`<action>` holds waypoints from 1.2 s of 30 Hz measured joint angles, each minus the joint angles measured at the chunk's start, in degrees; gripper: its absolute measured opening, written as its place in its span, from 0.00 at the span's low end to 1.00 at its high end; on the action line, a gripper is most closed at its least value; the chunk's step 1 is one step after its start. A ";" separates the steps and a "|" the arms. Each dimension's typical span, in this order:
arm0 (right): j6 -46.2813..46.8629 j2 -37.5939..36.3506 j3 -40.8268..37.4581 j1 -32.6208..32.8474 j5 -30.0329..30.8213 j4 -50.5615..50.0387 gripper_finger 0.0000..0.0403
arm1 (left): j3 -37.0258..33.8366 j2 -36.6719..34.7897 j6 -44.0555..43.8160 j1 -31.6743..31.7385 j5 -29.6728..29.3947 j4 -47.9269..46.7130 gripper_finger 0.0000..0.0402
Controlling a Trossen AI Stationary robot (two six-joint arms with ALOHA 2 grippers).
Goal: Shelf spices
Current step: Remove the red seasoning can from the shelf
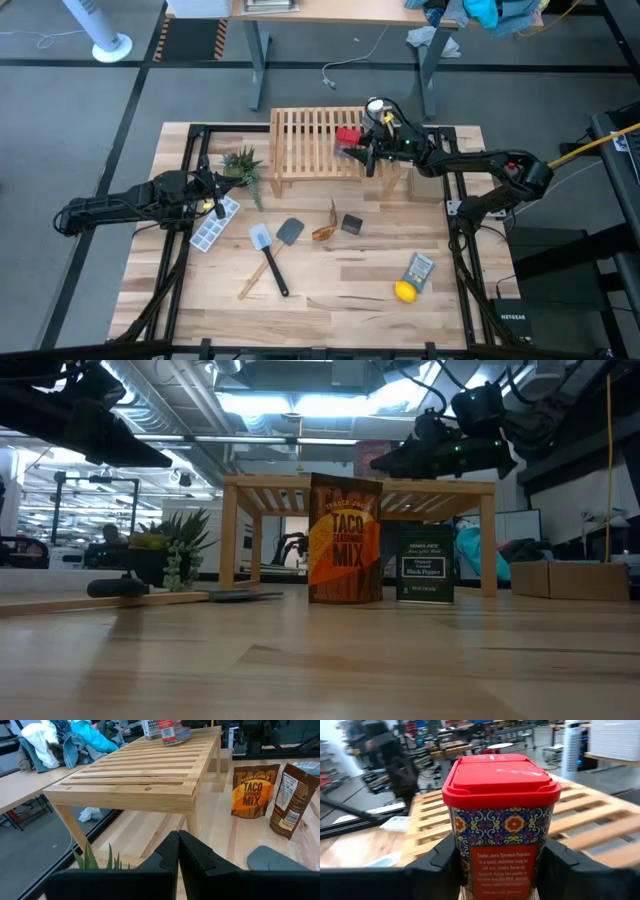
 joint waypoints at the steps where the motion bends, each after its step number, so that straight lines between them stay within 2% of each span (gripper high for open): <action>1: -0.10 -0.12 -0.02 0.74 -0.09 0.00 0.45 | 0.00 0.00 0.00 0.00 0.00 0.00 0.01; 7: -0.22 -3.80 -0.07 5.13 0.07 -2.98 0.45 | 0.00 0.00 -0.89 0.01 0.00 -0.05 0.01; 12: -0.46 -10.22 -0.07 8.47 2.57 -11.92 0.45 | 0.00 0.00 -0.91 -0.01 -0.01 -0.27 0.01; 21: -1.64 -21.36 -0.04 20.46 22.89 -33.82 0.45 | 0.00 0.00 -2.36 0.01 0.00 -1.20 0.01; 25: 2.28 -24.28 -0.07 26.46 27.54 -39.20 0.45 | 0.00 0.02 -3.73 0.01 0.00 -1.20 0.01; 31: 10.45 -25.17 -0.10 33.65 31.96 -46.42 0.45 | 0.00 0.00 -4.34 -0.01 -0.02 -1.16 0.01; 36: 12.84 -24.87 -0.09 39.91 44.60 -52.35 0.45 | 0.00 0.01 -4.37 -0.01 0.00 -1.16 0.01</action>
